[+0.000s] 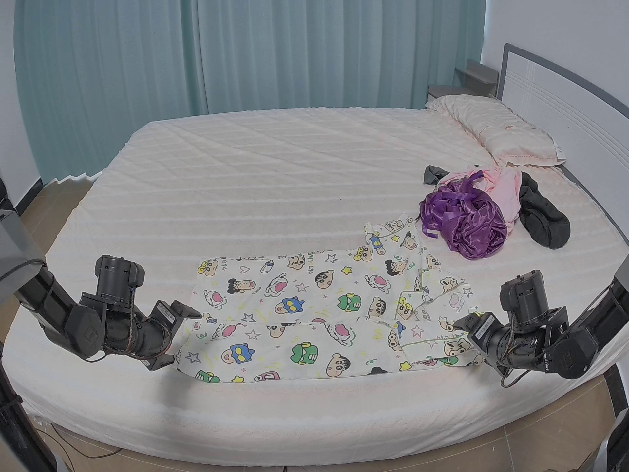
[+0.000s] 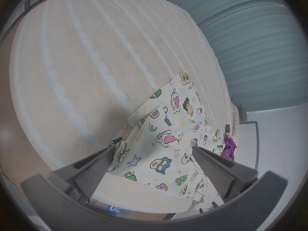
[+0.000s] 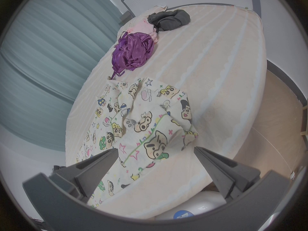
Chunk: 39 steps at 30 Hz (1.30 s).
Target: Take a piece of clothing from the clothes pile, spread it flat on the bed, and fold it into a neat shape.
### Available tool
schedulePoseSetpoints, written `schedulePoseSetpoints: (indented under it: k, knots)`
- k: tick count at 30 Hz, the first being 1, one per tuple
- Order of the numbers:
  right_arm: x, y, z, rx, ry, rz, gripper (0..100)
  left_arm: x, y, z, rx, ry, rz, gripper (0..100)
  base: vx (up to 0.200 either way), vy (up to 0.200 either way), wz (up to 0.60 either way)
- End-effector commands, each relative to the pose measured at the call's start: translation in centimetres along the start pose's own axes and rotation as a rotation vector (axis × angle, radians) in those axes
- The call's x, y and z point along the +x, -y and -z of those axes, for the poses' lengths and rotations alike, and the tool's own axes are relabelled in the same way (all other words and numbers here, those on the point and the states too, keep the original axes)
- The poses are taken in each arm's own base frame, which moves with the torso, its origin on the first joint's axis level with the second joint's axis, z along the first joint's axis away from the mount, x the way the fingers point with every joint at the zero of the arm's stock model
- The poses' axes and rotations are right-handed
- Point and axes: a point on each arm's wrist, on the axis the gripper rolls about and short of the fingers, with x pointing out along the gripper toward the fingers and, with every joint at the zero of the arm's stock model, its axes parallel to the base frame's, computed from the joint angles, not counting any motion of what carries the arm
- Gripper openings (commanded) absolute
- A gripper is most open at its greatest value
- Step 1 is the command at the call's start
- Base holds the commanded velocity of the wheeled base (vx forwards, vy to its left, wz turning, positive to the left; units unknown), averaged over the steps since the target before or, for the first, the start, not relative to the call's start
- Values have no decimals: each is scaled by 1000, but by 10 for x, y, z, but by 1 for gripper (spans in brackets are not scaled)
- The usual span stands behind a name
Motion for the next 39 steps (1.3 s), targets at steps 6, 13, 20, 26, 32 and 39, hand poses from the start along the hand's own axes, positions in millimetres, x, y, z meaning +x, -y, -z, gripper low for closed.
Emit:
schedulePoseSetpoints:
  k: [6, 13, 20, 26, 32, 39]
  knots:
    - [18, 3, -5, 26, 31, -7, 100, 0, 1, 0, 0, 1, 2, 100, 0, 0, 0]
    - [25, 8, -7, 32, 32, 19, 100, 1, 0, -1, 0, 1, 0, 100, 0, 0, 0]
    - [25, 8, -8, 33, 33, 18, 0, 1, 0, -1, 0, 1, 0, 100, 0, 0, 0]
    - [26, 9, -9, 35, 35, 22, 0, 1, 0, -1, 0, 3, 0, 100, 0, 0, 0]
    - [25, 9, -9, 34, 36, 23, 0, 1, 0, -2, -1, 5, 2, 100, 0, 0, 0]
    - [8, 5, -12, 21, 51, -13, 0, 1, 0, -1, -1, 4, -1, 100, 0, 0, 0]
